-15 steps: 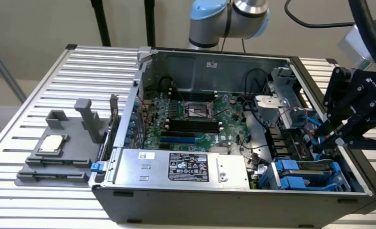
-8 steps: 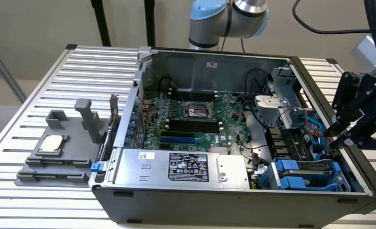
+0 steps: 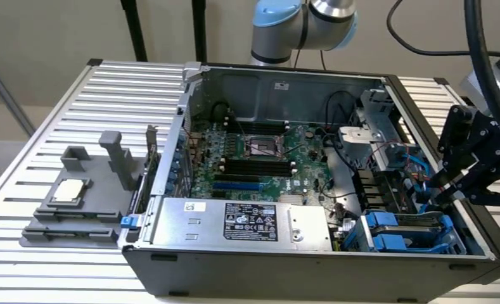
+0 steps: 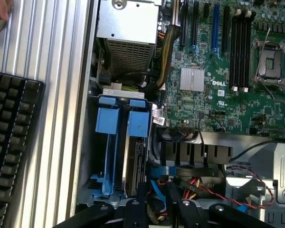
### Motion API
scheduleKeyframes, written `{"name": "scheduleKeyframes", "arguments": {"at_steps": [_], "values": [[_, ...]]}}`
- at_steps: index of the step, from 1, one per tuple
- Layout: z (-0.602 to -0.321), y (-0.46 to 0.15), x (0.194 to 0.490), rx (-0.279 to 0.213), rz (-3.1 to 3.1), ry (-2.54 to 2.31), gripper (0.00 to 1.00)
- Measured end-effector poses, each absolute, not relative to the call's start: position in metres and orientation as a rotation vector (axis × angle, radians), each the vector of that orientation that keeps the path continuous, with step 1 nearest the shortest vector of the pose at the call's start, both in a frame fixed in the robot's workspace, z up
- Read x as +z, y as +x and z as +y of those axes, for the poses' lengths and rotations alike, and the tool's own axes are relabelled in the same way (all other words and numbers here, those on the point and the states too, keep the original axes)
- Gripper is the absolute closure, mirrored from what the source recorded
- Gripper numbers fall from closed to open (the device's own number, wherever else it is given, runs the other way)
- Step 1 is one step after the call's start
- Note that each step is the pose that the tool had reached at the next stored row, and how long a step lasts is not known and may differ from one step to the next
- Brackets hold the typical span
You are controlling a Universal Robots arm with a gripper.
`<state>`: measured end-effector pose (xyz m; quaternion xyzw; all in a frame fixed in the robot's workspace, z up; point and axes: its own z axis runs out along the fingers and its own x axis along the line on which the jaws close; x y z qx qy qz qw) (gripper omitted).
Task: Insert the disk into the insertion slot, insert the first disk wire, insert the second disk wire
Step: 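Insert the first disk wire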
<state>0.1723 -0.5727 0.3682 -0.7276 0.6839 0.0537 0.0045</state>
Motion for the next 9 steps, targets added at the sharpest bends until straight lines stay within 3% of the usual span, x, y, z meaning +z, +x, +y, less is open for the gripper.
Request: {"name": "scheduleKeyframes", "arguments": {"at_steps": [9], "values": [[-0.553, 0.164, 0.357, 0.157, 2.137, -2.286, 0.68]]}}
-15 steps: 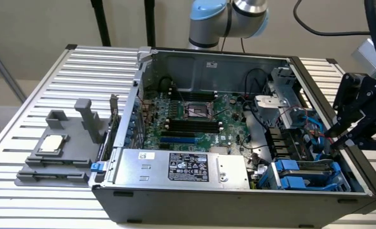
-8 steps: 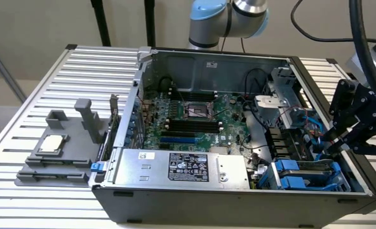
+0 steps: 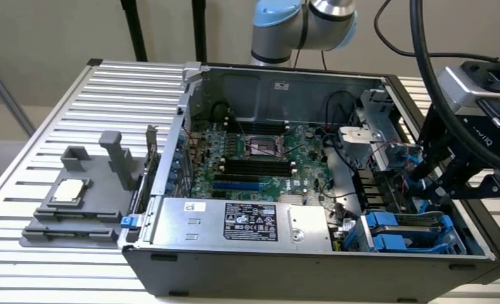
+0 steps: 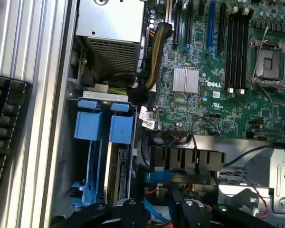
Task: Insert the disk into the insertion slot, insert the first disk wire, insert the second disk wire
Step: 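Insert the first disk wire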
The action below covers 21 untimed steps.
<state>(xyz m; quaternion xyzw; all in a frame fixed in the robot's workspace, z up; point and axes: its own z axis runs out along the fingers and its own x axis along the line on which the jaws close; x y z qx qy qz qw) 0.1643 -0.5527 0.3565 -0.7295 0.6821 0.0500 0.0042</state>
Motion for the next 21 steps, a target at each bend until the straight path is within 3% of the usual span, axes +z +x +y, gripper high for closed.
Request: {"name": "scheduleKeyframes", "arguments": {"at_steps": [2, 4, 5, 21], "values": [[-0.552, 0.164, 0.356, 0.152, 2.139, -2.289, 0.56], [-0.552, 0.164, 0.356, 0.150, 2.140, -2.290, 0.56], [-0.553, 0.163, 0.356, 0.149, 2.140, -2.291, 0.50], [-0.583, 0.151, 0.359, 0.154, 2.141, -2.301, 0.50]]}}
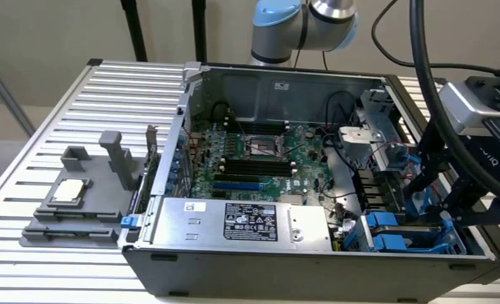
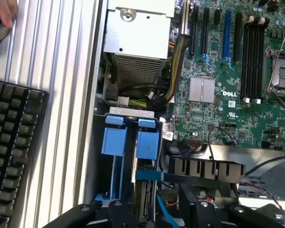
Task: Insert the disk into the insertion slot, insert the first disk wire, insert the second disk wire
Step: 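Insert the first disk wire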
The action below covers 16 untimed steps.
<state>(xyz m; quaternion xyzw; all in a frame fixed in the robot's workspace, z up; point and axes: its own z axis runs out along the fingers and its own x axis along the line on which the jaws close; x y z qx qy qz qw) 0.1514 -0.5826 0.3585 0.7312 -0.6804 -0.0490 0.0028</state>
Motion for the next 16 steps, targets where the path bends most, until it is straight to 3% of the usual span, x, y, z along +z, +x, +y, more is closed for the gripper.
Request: {"name": "scheduleKeyframes", "arguments": {"at_steps": [16], "values": [[-0.596, 0.181, 0.362, -0.254, -2.126, 2.287, 0.50]]}}
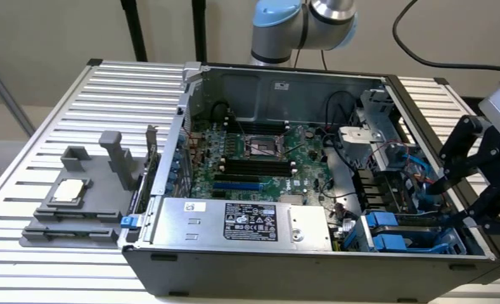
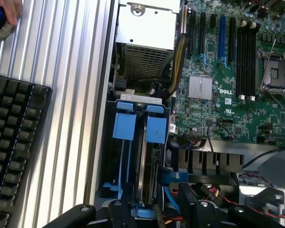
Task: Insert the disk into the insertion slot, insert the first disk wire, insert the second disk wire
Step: 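Insert the first disk wire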
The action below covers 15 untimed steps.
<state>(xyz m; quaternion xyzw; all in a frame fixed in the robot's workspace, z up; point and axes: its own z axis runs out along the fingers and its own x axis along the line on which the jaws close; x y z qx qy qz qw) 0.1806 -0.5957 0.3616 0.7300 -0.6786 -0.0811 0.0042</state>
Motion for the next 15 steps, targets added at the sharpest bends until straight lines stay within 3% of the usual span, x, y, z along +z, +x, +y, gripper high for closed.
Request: {"name": "scheduleKeyframes", "arguments": {"at_steps": [15], "values": [[-0.597, 0.190, 0.350, -0.288, -2.088, 2.336, 0.50]]}}
